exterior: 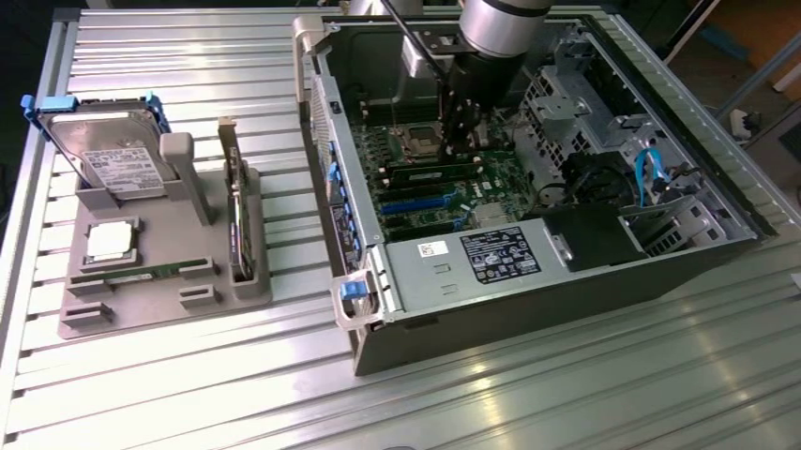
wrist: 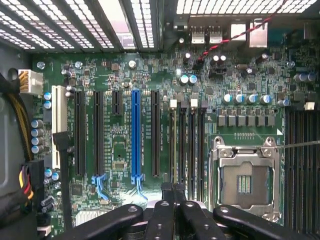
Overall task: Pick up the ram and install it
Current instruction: 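Press down the ram until it locks into place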
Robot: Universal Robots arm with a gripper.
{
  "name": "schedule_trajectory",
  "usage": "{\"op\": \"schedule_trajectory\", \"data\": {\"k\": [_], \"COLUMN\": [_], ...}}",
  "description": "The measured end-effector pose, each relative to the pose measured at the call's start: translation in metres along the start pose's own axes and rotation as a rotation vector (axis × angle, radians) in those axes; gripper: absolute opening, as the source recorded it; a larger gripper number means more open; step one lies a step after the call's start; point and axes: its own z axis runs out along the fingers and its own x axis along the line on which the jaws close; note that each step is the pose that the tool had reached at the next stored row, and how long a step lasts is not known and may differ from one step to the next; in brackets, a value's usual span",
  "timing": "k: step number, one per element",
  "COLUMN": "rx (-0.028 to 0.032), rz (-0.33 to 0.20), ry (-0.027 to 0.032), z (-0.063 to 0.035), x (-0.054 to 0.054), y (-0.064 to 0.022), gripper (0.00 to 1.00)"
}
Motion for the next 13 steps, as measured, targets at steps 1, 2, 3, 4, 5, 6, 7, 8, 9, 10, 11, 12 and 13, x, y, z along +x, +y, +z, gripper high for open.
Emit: {"op": "schedule_trajectory", "data": {"k": [1,2,3,4,5,6,7,8,9,10,11,12,13], "rx": [0.0001,0.0003,0.0003,0.0003,0.0003,0.0003,0.0003,0.0003,0.0003,0.0004,0.0003,0.0003,0.0003], "rz": [0.0,0.0,0.0,0.0,0.0,0.0,0.0,0.0,0.0,0.0,0.0,0.0,0.0], "ry": [0.0,-0.0001,0.0,0.0,-0.0001,0.0,0.0,0.0,-0.0001,-0.0002,0.0,-0.0001,0.0], "z": [0.0,0.0001,0.0001,0.0001,0.0001,0.0001,0.0001,0.0002,0.0005,0.0014,0.0018,0.0024,0.0029], "x": [0.0,0.0,0.0,0.0,0.0,0.0,0.0,0.0,0.0001,0.0,0.0,0.0,0.0], "y": [0.0015,0.0025,0.0025,0.0025,0.0025,0.0025,0.0025,0.0025,0.0025,0.0025,0.0025,0.0025,0.0024], "gripper": [0.11,0.11,0.11,0.11,0.11,0.11,0.11,0.11,0.11,0.11,0.11,0.11,0.11]}}
